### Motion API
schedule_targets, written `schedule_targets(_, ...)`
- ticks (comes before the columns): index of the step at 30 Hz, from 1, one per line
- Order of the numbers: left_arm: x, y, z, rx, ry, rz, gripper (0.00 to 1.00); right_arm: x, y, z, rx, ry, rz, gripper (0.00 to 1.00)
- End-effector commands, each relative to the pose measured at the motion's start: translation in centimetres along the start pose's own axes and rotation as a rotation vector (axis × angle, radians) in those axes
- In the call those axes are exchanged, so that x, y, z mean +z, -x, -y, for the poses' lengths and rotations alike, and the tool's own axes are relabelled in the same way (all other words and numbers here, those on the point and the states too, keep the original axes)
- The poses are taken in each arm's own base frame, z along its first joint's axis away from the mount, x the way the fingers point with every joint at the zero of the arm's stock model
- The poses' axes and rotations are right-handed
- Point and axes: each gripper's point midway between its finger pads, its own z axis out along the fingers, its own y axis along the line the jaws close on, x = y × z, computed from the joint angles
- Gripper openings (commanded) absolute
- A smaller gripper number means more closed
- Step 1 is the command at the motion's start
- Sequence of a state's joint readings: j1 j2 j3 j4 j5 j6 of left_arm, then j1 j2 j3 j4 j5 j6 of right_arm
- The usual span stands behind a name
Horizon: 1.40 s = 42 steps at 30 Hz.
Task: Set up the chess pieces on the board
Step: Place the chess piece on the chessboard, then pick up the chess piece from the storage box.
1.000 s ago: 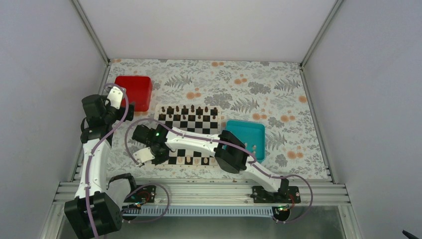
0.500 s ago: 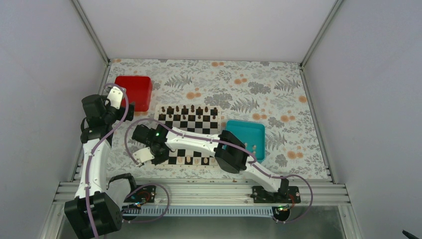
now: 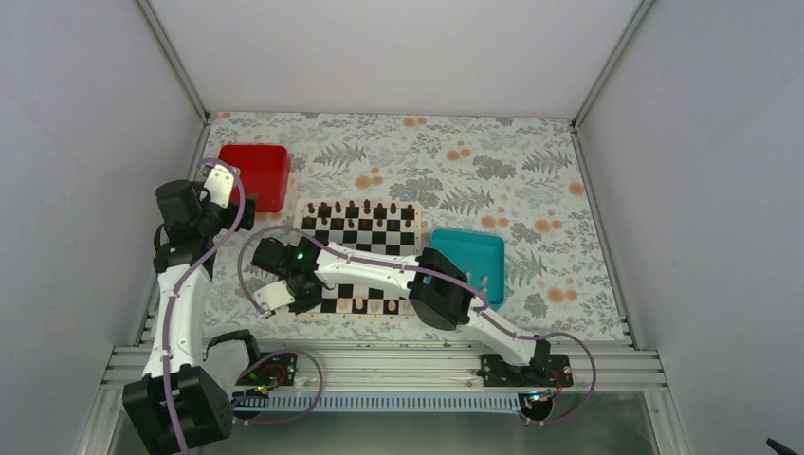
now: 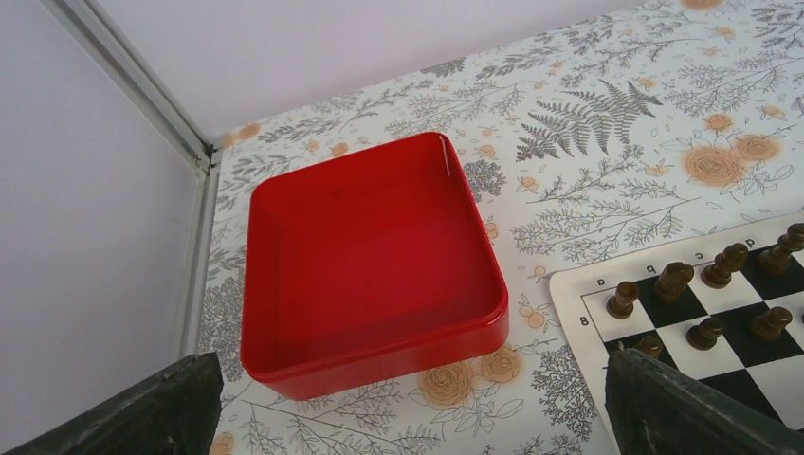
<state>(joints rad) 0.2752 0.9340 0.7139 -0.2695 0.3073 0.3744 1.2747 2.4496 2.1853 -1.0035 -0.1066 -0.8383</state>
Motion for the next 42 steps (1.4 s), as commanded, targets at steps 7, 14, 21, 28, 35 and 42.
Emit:
schedule_targets(7,0.0,-0.1,-0.1,-0.001,0.0,0.01,1.0,0.2,-0.4,-0.2,-0.005,0.01,-0.011,0.13)
schedule_targets(14,0.1,-0.1,-0.1,-0.001,0.001,0.009,1.0,-0.2,-0.1,0.5,-0.003,-0.026,0.006,0.22)
schedule_targets(21,0.0,-0.1,-0.1,-0.001,0.001,0.009,1.0,-1.3,0.2,1.3,0.0,-0.061,0.02,0.32)
schedule_targets(28,0.0,-0.1,0.0,-0.001,0.0,0.01,1.0,-6.9,1.9,2.5,0.015,-0.129,0.101,0.39)
schedule_targets(35,-0.3,0.0,0.0,-0.002,-0.003,0.019,1.0,-14.3,-0.8,4.3,0.108,-0.206,0.126,0.4)
schedule_targets(42,-0.6,0.2,0.0,-0.003,-0.007,0.029,1.0,-19.5,-12.0,4.3,0.361,-0.242,0.077,0.42)
